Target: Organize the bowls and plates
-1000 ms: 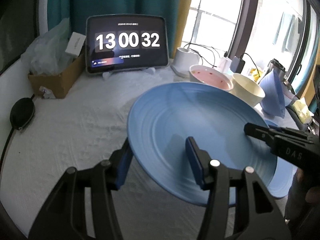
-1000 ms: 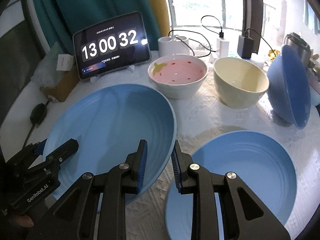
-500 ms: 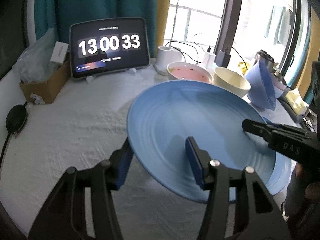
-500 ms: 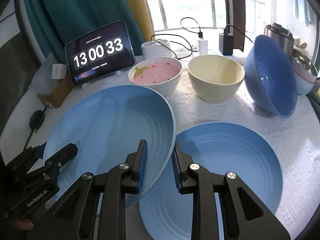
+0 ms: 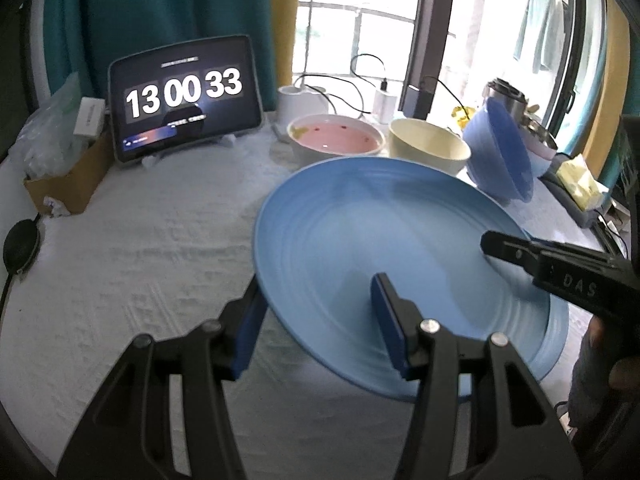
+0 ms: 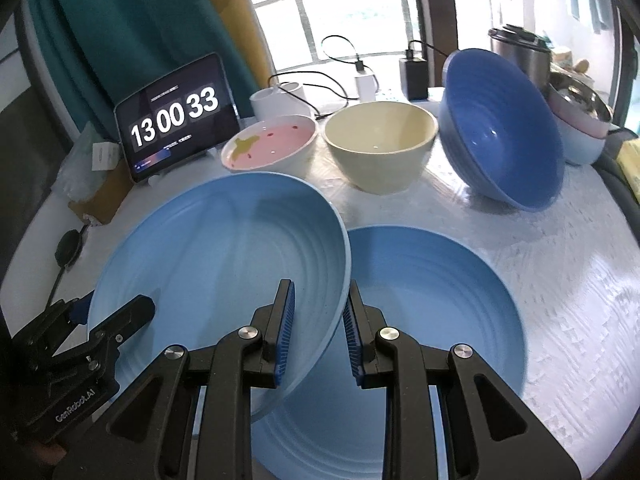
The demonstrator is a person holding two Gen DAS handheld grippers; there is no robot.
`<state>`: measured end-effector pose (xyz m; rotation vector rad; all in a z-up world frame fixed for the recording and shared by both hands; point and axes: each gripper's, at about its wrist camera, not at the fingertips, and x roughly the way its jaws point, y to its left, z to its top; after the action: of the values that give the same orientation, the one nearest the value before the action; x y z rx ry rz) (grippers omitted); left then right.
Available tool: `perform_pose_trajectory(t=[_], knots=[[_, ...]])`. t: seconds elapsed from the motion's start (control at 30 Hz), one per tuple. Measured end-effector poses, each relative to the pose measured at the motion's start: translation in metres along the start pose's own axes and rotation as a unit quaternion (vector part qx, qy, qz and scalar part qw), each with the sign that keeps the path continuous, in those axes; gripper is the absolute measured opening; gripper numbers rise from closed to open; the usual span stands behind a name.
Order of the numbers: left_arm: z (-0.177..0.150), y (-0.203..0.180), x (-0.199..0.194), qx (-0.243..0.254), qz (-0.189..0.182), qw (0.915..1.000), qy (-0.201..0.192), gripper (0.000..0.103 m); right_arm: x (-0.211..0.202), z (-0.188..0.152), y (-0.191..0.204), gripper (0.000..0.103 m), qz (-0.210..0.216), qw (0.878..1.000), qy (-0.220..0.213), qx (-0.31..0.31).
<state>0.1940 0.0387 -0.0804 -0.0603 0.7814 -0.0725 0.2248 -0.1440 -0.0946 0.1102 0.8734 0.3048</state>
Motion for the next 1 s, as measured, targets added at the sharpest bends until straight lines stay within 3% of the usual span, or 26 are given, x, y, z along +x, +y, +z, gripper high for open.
perform_pose_trajectory(t=[1.0], knots=[[-0.017,-0.083,0.017,0.057,-0.016,0.9974,0.04,0.055,-0.029,-0.027,-0.083,0.026,-0.016,0.998,-0.002,0.06]])
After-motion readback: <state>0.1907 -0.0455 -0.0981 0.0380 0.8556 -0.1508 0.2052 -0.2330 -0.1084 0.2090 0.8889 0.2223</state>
